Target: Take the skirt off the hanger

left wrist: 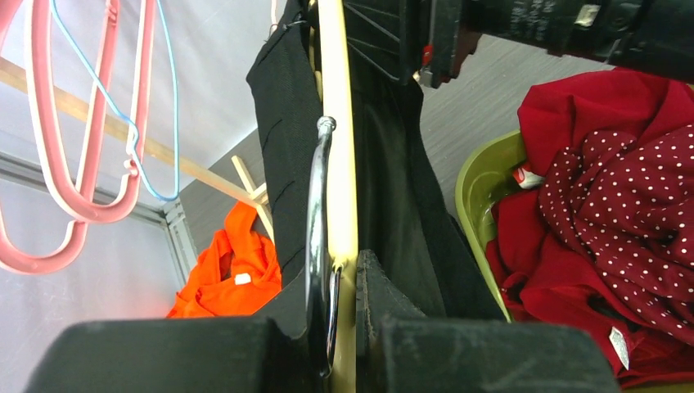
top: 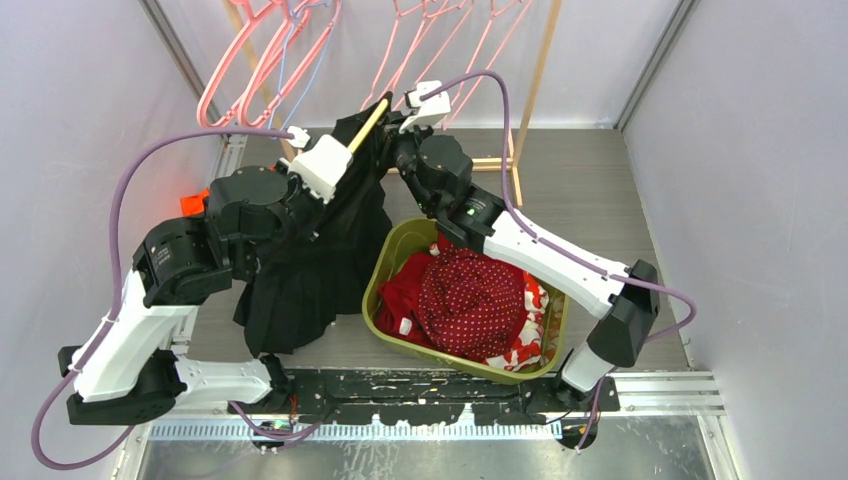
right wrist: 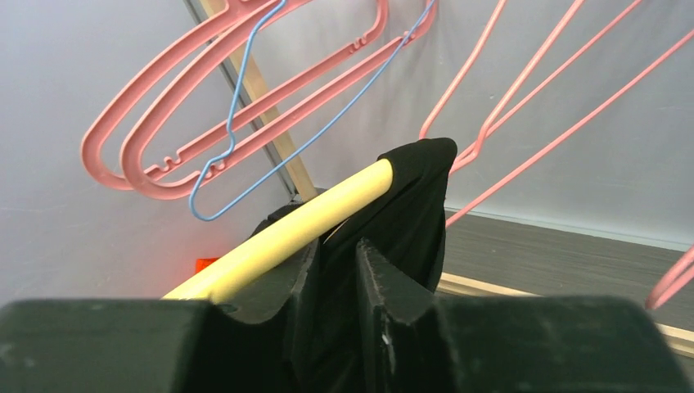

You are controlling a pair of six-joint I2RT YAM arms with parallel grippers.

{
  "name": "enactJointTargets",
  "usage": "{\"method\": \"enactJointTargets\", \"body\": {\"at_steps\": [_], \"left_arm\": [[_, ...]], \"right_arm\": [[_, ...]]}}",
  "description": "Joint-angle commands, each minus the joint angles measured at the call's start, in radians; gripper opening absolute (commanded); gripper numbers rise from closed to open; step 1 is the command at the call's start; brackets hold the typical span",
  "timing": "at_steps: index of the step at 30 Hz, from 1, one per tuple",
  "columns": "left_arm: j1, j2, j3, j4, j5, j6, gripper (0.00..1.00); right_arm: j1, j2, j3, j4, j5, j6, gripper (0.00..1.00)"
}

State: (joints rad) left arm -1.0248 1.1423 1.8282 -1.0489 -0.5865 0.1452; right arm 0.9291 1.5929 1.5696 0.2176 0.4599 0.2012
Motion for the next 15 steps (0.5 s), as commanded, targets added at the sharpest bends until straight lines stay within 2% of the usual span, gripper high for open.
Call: {"method": "enactJointTargets", "body": {"at_steps": [1,3,5,15], "left_arm": [[-0.007,-0.025,0.041,0.051,0.012,-0.010,0.00],[-0.007,-0.029,0.042,0.043,-0.002,-0.011,0.00],[-0.006,-0.029,0.044,0.038,-0.008,-0.013,0.00],[-0.006,-0.028,0.056,0.014,-0.031,-0.011,0.00]], "right_arm": [[0.002,0.024,0.087,0.064,0.061,-0.043,0.21],[0.001,0.026,0.096,0.054,0.098,-0.065,0.10],[0.001,0.019,0.093,0.051,0.132,-0.098,0.04],[-0.004,-0.058,0.031,0.123,0.251,-0.271,0.01]]}}
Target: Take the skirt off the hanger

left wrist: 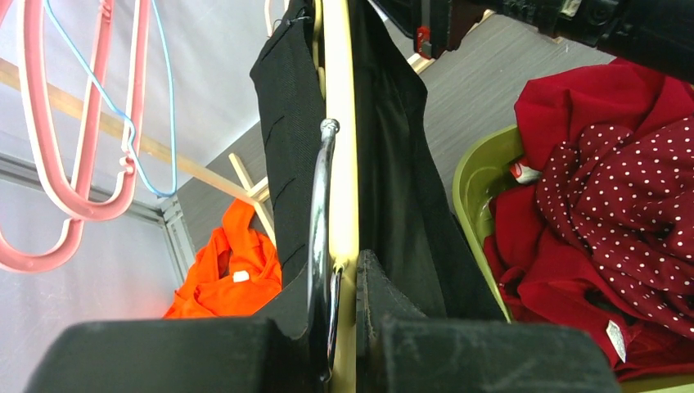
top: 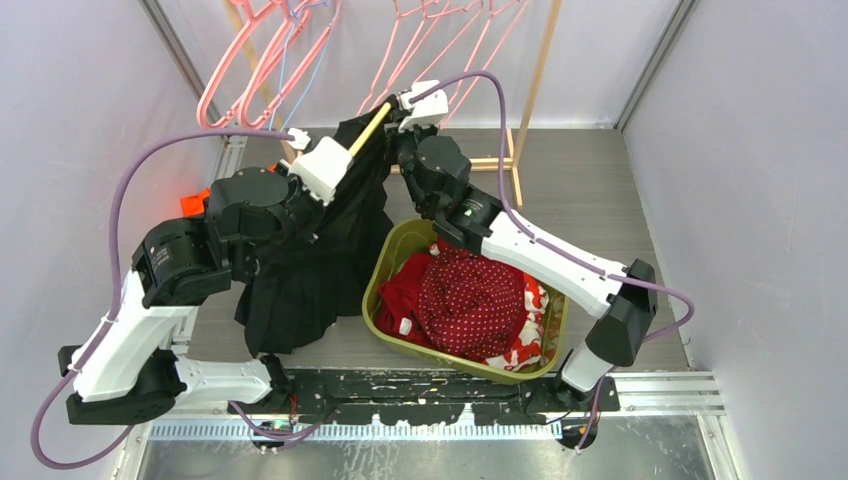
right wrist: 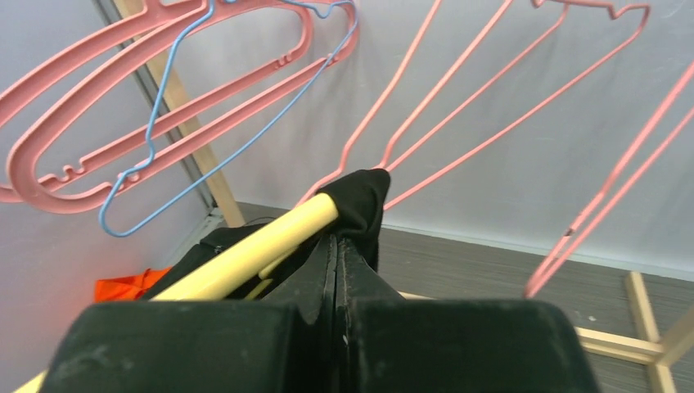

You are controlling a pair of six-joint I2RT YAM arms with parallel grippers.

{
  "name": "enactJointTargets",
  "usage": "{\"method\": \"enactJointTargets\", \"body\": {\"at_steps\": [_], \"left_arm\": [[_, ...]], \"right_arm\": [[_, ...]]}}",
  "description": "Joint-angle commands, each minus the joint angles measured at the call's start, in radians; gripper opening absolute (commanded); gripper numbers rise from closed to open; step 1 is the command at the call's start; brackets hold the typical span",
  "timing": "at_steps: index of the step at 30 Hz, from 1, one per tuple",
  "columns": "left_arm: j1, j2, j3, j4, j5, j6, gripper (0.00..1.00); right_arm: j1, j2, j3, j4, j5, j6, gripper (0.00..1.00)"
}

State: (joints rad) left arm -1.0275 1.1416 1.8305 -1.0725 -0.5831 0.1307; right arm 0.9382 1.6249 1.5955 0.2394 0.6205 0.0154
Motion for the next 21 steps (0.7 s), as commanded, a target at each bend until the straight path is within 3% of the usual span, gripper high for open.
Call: {"method": "enactJointTargets", "body": {"at_steps": [1,21], "left_arm": [[-0.004,-0.024,0.053,0.039,-0.036,0.005,0.00],[-0.004,-0.043,0.042,-0.056,-0.005,-0.071,0.00]], "right_arm": [[-0.014,-0.093,0.004,0.097,0.092,-0.086,0.01],[-0.185,0.060,0.173,0.092,0.024,-0.135,0.01]]}}
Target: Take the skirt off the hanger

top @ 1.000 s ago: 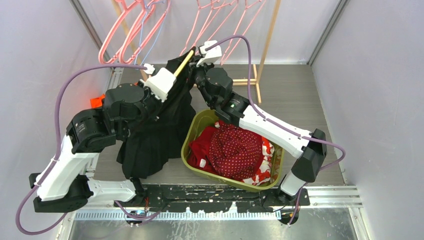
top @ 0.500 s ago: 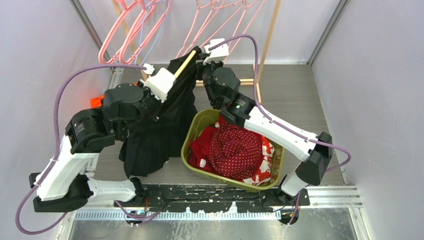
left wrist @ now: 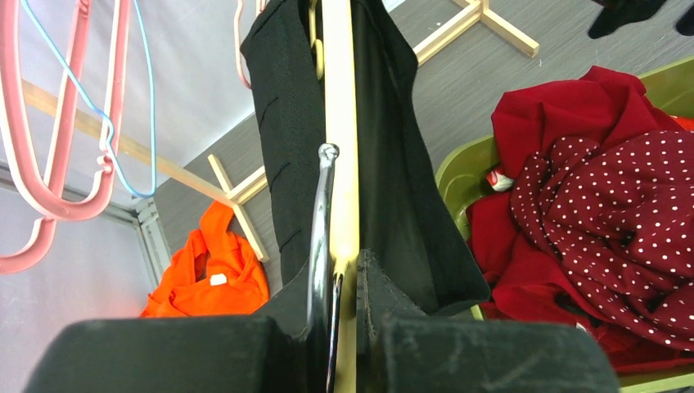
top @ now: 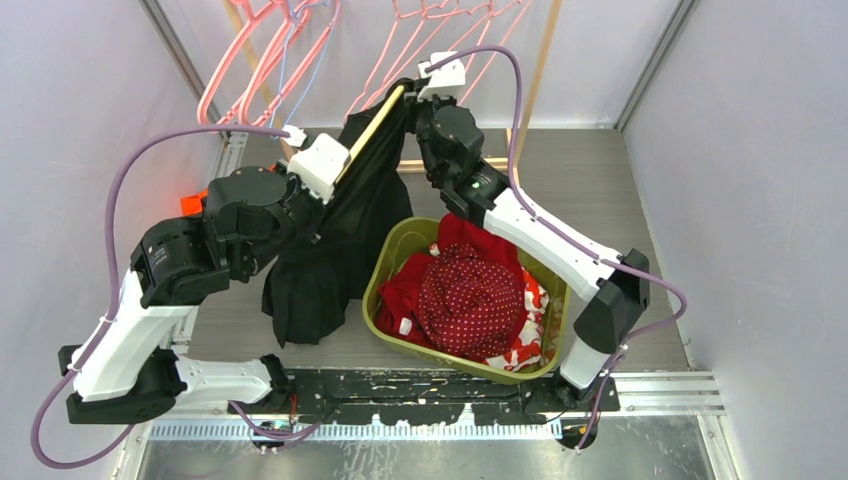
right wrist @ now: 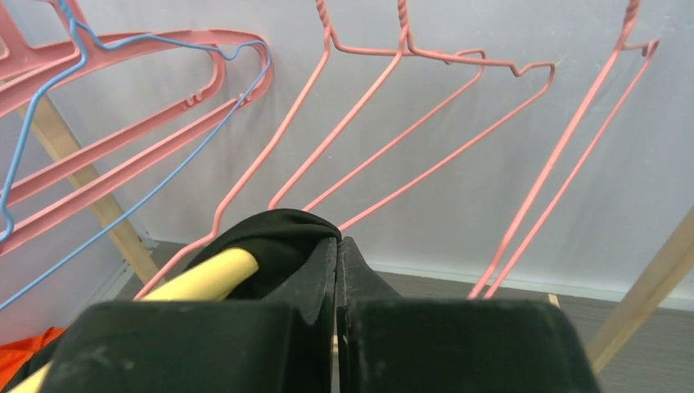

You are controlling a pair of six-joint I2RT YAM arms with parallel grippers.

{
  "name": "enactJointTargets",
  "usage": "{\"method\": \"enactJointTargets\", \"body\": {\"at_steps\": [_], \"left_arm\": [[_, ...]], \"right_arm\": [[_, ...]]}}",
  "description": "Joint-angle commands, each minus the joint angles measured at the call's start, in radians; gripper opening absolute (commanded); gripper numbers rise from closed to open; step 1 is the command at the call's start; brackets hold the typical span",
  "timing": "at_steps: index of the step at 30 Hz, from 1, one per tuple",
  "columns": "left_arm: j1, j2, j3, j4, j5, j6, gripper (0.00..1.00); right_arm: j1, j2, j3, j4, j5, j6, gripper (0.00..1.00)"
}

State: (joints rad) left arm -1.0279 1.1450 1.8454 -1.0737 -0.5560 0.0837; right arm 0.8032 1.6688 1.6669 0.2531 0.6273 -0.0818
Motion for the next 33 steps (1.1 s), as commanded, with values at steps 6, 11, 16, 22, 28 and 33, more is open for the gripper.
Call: {"method": "enactJointTargets", "body": {"at_steps": [6,11,16,22,28,33], "left_arm": [[-0.003,-0.073,0.037,-0.048,-0.049,-0.036,0.00],[-0.003,-0.099,0.034,-0.030,-0.084,-0.043,0.00],[-0.003,-0.113,0.001,-0.009,-0.088,-0.046,0.00],[-0.004,-0.097,-0.031,0.185,-0.117,0.050,0.00],[-0.003,0.057,0.139,0.370,-0.060,0.175,0.00],[-0.003,0.190,0.345,0.341,0.022,0.179,0.00]], "right_arm": [[-0.062,0.055,0.113,0.052,0.001,0.003,0.01],[-0.062,0.054,0.081,0.013,-0.013,0.070,0.01],[-0.056,-0.027,0.054,-0.091,-0.086,0.141,0.01],[-0.020,-0.176,0.011,-0.348,-0.340,0.230,0.01],[0.063,-0.253,-0.129,-0.377,-0.342,0.288,0.01],[0.076,-0.251,-0.150,-0.357,-0.350,0.318,0.01]]}}
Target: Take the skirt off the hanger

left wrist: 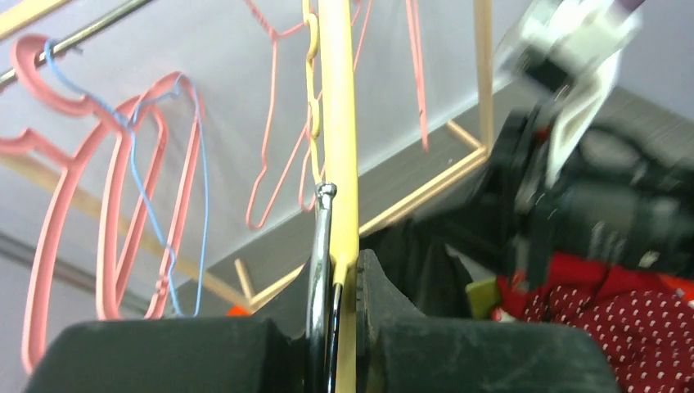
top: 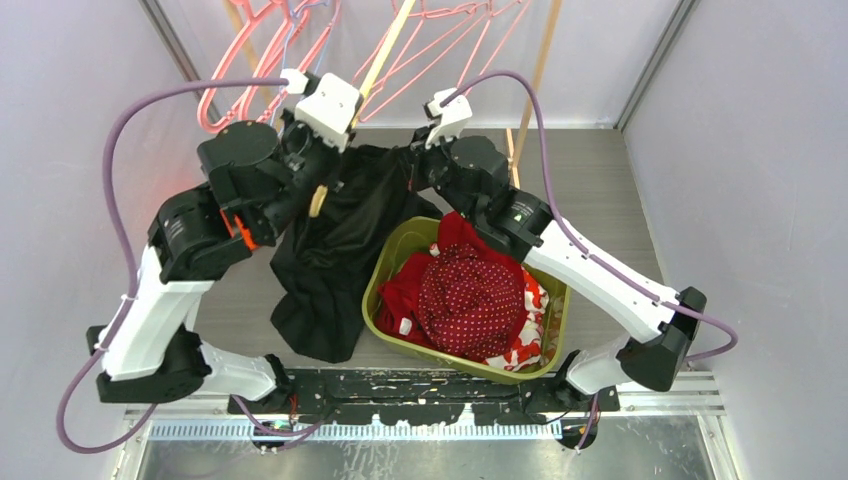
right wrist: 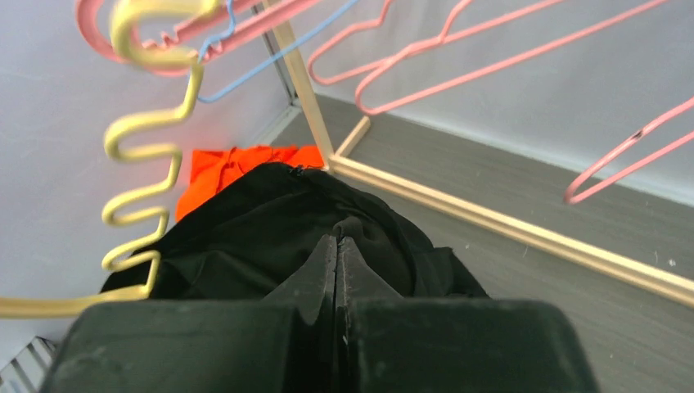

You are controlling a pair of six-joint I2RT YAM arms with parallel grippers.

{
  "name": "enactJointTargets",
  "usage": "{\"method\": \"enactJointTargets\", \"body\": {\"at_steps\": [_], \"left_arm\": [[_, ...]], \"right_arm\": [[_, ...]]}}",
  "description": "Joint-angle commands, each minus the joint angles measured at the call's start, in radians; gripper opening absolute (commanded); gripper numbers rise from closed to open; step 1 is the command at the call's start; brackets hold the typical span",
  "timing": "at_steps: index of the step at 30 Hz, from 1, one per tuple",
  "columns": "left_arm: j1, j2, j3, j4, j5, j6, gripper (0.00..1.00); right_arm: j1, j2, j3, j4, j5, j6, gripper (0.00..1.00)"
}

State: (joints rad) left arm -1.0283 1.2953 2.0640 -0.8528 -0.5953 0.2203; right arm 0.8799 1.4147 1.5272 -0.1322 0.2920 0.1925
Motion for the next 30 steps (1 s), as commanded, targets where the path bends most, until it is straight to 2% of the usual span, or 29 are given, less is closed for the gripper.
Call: {"method": "enactJointTargets", "body": {"at_steps": [1,7,12,15,24,30], "left_arm": [[-0.003,0.042,0.137,0.120,0.069,0.039,0.00],[-0.003,-0.058,0.034,0.086,0.025,-0.004,0.00],[-0.003,-0.201,-0.155,0.122,-0.031,-0.065,0.00],[-0.003,-0.254,-0.216,0.104,-0.087,-0.074,0.00],[-0.002,-0.330,-0.286,0.069,-0.169,-0.067,0.00],[-0.003,-0.322,-0.326,0.054,-0.165,-0.070,0.00]], "right_arm": [[0.003,-0.003,-0.001,0.031,-0.016,0.024,0.01],[0.011,-0.031,0.166,-0.003,-0.027,-0.188,0.01],[0.011,0.035,0.477,-0.124,-0.059,-0.309,0.01],[0.011,0.074,0.635,-0.172,-0.079,-0.339,0.01],[0.011,-0.001,0.689,-0.110,-0.071,-0.393,0.01],[0.011,-0.030,0.808,-0.113,-0.151,-0.373,0.01]]}}
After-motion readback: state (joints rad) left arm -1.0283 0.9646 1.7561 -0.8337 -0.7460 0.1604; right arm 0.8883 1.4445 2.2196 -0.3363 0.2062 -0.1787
